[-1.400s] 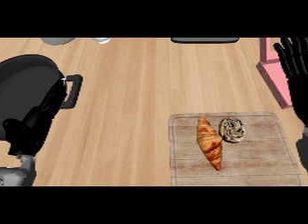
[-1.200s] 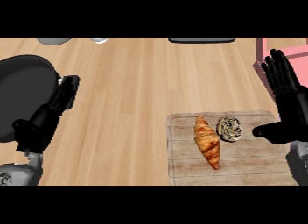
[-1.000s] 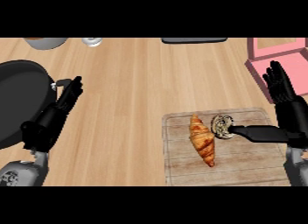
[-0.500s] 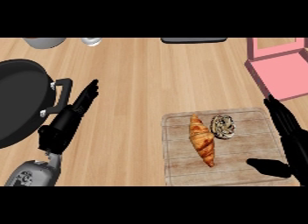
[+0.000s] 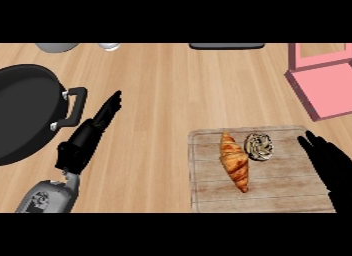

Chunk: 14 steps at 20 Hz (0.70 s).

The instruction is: Pick the cupcake from the cutting board and place it in the cardboard box

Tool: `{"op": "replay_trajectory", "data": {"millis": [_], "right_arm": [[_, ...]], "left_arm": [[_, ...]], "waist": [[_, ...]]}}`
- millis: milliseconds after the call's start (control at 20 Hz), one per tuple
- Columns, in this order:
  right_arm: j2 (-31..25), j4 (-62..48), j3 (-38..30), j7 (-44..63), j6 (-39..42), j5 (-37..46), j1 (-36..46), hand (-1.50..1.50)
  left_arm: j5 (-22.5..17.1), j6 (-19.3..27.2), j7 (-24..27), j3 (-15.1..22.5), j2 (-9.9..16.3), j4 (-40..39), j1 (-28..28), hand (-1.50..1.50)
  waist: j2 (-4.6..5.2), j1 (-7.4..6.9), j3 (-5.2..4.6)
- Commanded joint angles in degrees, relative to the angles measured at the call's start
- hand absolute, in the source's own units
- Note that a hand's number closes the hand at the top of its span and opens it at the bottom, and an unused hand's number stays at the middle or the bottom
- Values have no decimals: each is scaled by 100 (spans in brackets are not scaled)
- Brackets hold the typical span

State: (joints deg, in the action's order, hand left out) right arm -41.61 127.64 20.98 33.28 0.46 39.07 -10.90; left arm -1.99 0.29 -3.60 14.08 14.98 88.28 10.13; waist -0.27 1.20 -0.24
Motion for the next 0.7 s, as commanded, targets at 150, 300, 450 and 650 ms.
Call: {"op": "replay_trajectory", "data": {"millis": [150, 300, 450, 650], "right_arm": [[442, 892, 218, 1963, 1650, -776, 767, -150], [1141, 416, 503, 2481, 1727, -651, 1350, -150], [1325, 163, -61, 2291, 2013, -949, 1626, -150], [1696, -304, 269, 1790, 1676, -297, 1244, -150]], "left_arm": [[84, -140, -254, -46, -108, -9, 421, 0], [290, 32, -143, 185, -392, 67, 143, 0], [296, -172, -171, -109, -379, -201, 439, 0], [362, -362, -22, -249, -227, 90, 28, 0]], "waist": [[33, -148, 16], [35, -183, 16], [33, -134, 21], [23, -120, 24]]}}
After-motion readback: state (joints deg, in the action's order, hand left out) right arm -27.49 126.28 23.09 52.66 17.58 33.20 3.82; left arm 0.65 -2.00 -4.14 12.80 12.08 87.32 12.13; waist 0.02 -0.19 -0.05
